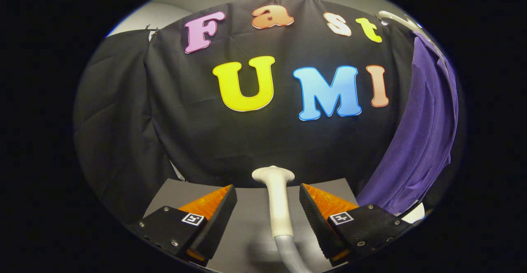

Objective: Iron the clothes twice with a garment steamer, once on the left side and once on the right side.

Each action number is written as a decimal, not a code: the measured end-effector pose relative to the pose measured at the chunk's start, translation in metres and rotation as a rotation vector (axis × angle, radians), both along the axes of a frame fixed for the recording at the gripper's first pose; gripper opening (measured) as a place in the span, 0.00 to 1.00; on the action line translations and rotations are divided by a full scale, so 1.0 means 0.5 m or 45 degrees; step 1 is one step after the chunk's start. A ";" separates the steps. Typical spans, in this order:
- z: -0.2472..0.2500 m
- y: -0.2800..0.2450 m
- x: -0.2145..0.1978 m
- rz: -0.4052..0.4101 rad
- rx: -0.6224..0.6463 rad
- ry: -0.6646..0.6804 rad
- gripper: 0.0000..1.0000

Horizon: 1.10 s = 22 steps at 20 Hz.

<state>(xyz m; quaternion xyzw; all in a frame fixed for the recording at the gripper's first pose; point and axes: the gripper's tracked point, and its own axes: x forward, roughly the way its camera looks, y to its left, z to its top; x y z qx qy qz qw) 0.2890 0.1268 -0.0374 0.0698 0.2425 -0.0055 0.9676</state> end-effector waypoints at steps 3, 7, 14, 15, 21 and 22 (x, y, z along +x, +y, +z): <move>-0.063 -0.018 0.056 -0.034 -0.001 0.123 0.94; -0.164 -0.024 0.072 -0.063 0.014 0.376 0.94; -0.208 -0.020 0.061 -0.082 0.066 0.569 0.86; -0.213 -0.024 0.067 -0.098 0.054 0.554 0.85; -0.211 -0.037 0.055 -0.151 -0.112 0.538 0.57; -0.214 -0.036 0.057 -0.148 -0.119 0.530 0.53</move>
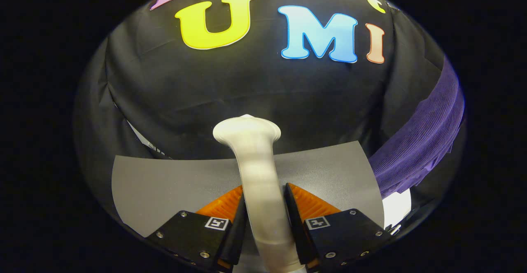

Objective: Iron the clothes twice with a garment steamer, once on the left side and once on the right side.

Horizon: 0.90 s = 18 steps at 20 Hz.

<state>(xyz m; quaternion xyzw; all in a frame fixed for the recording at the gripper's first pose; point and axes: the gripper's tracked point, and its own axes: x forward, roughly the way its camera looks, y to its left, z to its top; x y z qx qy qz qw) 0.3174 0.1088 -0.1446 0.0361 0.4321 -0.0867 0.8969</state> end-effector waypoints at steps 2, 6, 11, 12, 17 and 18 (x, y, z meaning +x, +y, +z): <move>-0.001 0.002 -0.003 -0.006 0.000 -0.014 0.48; 0.001 0.002 -0.008 -0.017 0.002 -0.033 0.38; 0.013 0.006 -0.015 0.037 0.037 -0.078 0.36; 0.022 0.007 -0.021 0.045 0.048 -0.092 0.36; 0.132 -0.009 -0.077 0.082 0.066 -0.332 0.35; 0.161 -0.027 -0.107 0.067 0.050 -0.381 0.35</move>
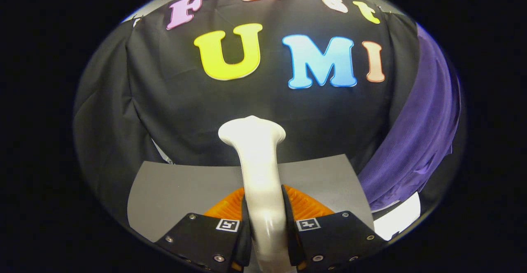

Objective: Iron the clothes twice with a garment steamer, once on the left side and once on the right side.

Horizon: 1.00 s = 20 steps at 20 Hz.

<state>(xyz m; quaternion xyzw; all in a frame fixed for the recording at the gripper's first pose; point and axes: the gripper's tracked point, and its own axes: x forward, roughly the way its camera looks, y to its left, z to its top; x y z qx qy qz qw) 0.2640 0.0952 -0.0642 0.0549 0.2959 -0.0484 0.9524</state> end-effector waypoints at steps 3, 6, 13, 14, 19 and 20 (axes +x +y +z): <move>0.047 -0.042 -0.083 -0.010 0.001 -0.138 0.35; 0.058 -0.087 -0.163 -0.002 -0.052 -0.183 0.35; 0.078 -0.157 -0.358 0.137 -0.136 -0.280 0.35; 0.069 -0.177 -0.392 0.144 -0.156 -0.270 0.35; 0.043 -0.243 -0.531 0.213 -0.161 -0.304 0.34; 0.041 -0.255 -0.551 0.226 -0.179 -0.304 0.34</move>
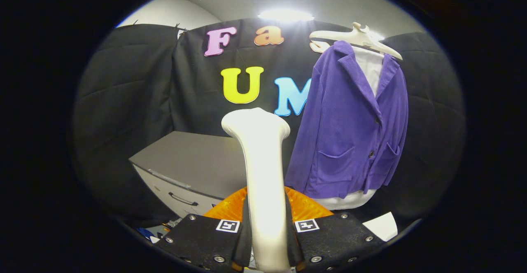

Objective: Iron the clothes twice with a garment steamer, once on the left side and once on the right side.

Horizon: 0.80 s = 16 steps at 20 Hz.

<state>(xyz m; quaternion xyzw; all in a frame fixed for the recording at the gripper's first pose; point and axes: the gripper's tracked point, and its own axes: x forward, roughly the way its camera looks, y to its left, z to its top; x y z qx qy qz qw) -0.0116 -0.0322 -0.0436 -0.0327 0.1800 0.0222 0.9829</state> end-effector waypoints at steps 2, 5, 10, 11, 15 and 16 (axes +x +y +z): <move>-0.011 -0.013 -0.034 0.041 -0.030 0.016 0.34; 0.009 -0.029 -0.055 0.088 -0.084 -0.004 0.34; 0.074 -0.091 -0.041 0.067 -0.048 -0.096 0.34; 0.087 -0.112 -0.031 0.039 -0.043 -0.111 0.34; 0.151 -0.204 0.017 -0.102 -0.007 -0.185 0.34; 0.168 -0.222 0.028 -0.131 0.003 -0.205 0.34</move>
